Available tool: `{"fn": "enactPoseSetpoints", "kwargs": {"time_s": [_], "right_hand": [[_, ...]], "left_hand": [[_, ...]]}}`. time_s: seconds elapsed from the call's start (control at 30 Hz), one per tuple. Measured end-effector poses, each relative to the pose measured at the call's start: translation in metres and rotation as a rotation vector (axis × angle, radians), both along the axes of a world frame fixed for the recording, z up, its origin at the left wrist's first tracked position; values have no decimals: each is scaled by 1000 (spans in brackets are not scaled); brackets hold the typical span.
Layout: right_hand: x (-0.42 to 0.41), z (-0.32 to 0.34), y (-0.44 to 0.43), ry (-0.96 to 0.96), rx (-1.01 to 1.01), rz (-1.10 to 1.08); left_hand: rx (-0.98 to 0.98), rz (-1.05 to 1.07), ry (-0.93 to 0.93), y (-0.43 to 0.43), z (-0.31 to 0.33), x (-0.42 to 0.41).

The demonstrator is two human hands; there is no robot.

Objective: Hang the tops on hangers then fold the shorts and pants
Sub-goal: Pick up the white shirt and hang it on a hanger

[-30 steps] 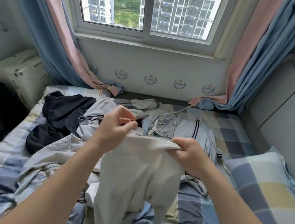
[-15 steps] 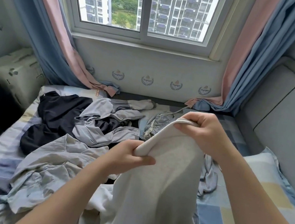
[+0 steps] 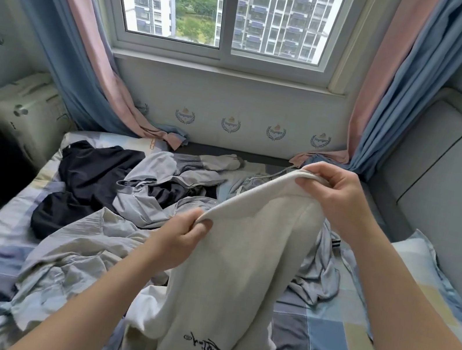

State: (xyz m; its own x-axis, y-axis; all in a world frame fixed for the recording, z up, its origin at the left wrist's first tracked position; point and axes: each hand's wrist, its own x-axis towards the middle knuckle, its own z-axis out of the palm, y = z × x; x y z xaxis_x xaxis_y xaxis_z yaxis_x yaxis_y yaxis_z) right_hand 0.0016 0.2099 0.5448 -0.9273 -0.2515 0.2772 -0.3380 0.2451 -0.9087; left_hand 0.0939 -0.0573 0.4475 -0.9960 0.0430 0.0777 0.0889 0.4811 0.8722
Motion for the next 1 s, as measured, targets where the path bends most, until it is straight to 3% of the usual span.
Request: {"fn": "enactPoseSetpoints", "kwargs": {"time_s": [0.17, 0.33, 0.43, 0.57, 0.67, 0.87, 1.0], "right_hand": [[-12, 9, 1, 30, 37, -28], [-27, -1, -1, -1, 82, -77], [-29, -13, -7, -41, 106, -98], [-16, -25, -15, -28, 251, -117], [13, -32, -24, -63, 261, 36], [61, -70, -51, -208, 272, 217], [68, -95, -67, -354, 275, 236]], "left_hand": [[101, -132, -156, -1, -5, -1], [106, -142, -133, 8, -1, -1], [302, -41, -132, 19, 12, -4], [548, 302, -212, 24, 39, -18], [735, 520, -284, 20, 53, -32], [845, 388, -282, 39, 70, -26], [931, 302, -164, 48, 92, -21]]}}
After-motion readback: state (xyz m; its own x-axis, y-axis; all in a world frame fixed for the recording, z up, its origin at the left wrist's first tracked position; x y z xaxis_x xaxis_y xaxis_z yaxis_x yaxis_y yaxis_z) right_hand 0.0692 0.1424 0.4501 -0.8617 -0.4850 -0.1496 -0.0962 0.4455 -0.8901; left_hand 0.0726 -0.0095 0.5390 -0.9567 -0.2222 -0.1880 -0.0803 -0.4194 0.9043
